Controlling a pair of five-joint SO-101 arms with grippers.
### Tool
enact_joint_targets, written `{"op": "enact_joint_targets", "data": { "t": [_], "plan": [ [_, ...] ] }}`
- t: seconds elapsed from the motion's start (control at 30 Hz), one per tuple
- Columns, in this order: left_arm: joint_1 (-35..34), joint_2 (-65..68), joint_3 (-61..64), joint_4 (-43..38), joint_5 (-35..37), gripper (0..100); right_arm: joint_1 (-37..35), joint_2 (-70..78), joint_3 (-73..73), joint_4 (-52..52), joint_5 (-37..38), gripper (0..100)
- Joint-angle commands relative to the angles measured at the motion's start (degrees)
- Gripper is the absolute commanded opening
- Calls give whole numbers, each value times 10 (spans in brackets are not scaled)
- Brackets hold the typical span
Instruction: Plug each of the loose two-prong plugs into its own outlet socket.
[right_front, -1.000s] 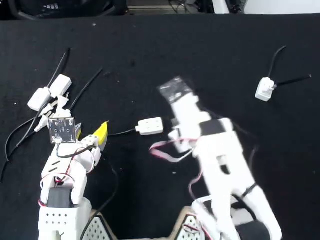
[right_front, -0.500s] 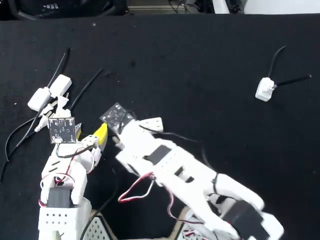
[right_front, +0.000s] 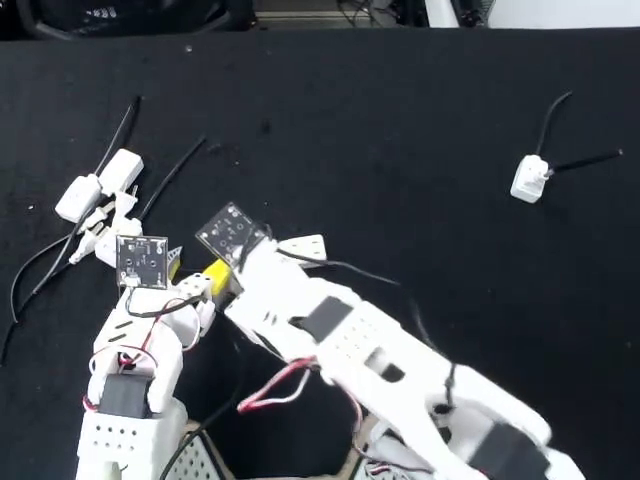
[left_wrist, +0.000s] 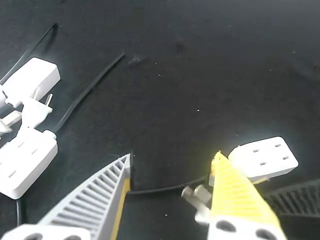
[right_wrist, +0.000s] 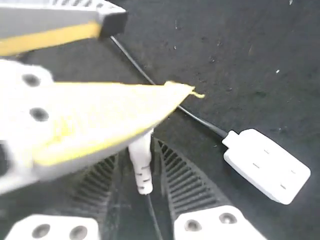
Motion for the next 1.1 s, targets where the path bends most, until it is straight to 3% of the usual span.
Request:
{"op": "enact_joint_targets", "data": {
  "t": [0.0,0.23,0.7,0.87,1.07],
  "plan": [
    [6,-7,8,-6,-7,253,-4,-87,21,3,-4,11],
    [6,-7,8,-5,-7,253,-3,-178,73,2,-4,11],
    [5,-7,8,-4,-7,253,43,-185,70,0,-8,11],
    [5,-7,8,-4,-7,253,43,-186,76,-28,-61,11],
    [5,-7,8,-4,-7,253,43,-186,87,-46,-70,11]
  ]
}}
